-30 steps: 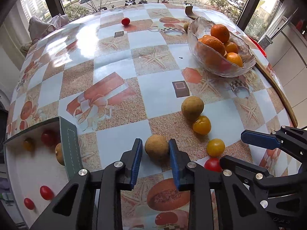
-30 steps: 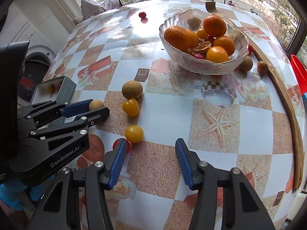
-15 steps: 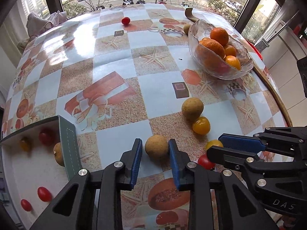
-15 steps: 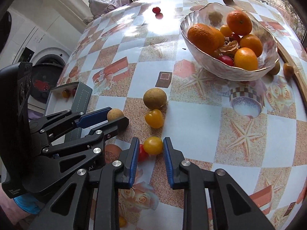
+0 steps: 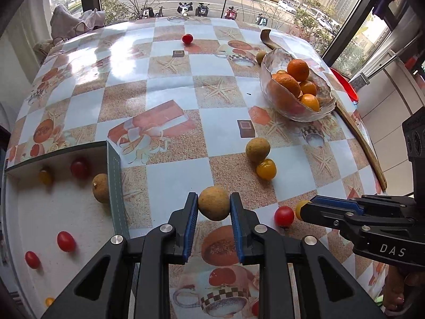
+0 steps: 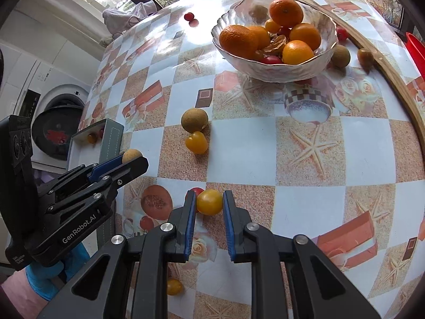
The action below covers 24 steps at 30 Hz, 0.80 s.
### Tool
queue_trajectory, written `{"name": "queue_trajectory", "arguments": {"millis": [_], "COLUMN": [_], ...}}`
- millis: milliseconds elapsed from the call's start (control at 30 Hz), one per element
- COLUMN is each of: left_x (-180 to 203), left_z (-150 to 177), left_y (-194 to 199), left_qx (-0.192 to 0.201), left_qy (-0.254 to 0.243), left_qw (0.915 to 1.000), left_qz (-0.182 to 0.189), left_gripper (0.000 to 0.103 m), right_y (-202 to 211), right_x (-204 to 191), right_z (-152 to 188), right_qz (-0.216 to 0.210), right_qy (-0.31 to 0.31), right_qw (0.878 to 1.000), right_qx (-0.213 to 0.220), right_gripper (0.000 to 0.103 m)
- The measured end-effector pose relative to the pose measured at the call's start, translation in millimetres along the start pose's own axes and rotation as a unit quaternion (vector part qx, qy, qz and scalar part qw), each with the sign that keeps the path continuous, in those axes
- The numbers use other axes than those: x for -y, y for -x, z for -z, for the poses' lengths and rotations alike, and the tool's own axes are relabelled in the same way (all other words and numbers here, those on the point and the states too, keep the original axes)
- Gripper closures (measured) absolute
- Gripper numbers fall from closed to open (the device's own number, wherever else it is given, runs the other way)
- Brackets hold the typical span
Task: Organize fruits
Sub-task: 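Carry the brown fruit and yellow tomato over the white tray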
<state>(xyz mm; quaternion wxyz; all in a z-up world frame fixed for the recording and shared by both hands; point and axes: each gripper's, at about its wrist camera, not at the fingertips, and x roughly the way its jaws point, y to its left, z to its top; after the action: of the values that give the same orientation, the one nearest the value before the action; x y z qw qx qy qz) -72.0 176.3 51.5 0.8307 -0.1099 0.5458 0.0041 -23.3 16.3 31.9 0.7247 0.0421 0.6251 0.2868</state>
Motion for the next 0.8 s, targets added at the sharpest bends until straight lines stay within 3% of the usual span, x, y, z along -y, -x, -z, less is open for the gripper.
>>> {"name": "queue_trajectory", "arguments": {"millis": [367,800], "left_x": [-22,-70], "left_z": [13,50], "left_y": [38,74], "left_qx": [0.018,0.030], "left_qy": [0.031,0.072], "left_qw": [0.9992,0.9961], "left_qz": [-0.015,-0.042], "left_gripper": [0.077,0.077], "right_y": [12,-4], "right_x": [-31,-103], "right_z": [2,4], "right_qz": [-0.006,-0.030], "right_qy": [0.023,0.077], "right_qw": [1.000,0.997], "right_qx": [0.006,-0.010], "right_gripper": [0.081,0.081]}}
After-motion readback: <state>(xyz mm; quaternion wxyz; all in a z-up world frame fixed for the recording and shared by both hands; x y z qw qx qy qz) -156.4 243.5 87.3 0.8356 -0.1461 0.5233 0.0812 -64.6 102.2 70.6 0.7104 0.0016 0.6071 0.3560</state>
